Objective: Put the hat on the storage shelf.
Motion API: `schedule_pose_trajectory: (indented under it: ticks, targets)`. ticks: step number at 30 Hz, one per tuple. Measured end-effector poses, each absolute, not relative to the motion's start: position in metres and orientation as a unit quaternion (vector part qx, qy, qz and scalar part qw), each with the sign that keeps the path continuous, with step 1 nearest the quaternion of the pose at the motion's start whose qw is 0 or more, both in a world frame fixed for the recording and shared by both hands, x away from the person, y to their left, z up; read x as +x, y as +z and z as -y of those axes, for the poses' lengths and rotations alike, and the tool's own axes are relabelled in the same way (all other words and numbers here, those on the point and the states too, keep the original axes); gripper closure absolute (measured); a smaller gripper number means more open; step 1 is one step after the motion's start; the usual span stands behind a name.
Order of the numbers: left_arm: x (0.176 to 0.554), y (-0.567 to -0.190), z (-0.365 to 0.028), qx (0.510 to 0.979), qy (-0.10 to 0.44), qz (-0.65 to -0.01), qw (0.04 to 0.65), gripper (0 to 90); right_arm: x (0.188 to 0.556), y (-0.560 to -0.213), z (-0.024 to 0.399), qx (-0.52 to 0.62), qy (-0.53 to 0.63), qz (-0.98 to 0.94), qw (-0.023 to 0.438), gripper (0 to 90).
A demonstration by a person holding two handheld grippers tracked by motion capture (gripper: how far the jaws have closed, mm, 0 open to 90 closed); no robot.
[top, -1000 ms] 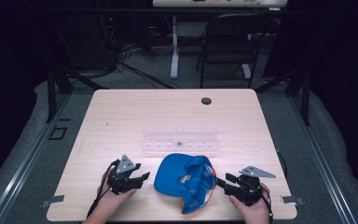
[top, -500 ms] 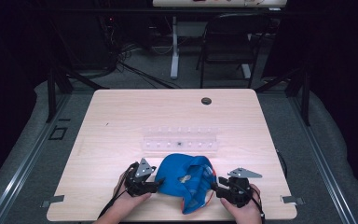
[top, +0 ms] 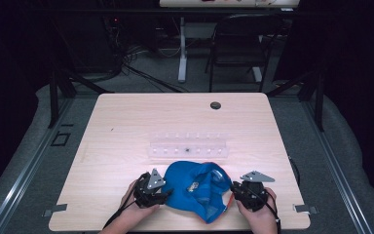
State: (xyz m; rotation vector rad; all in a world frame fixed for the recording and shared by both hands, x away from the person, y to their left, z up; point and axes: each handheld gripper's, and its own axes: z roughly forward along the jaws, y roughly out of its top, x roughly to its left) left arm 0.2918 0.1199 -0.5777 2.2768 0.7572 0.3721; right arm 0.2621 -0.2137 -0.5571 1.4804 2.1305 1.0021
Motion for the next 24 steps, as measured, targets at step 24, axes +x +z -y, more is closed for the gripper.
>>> schedule_pose_trajectory:
  ticks: [24]
  targets:
    - [0.286, -0.576, -0.109, 0.874, 0.125, -0.314, 0.35, 51.7, 0.302, -0.538, 0.242, 0.548, 0.402, -0.722, 0.131, 66.2]
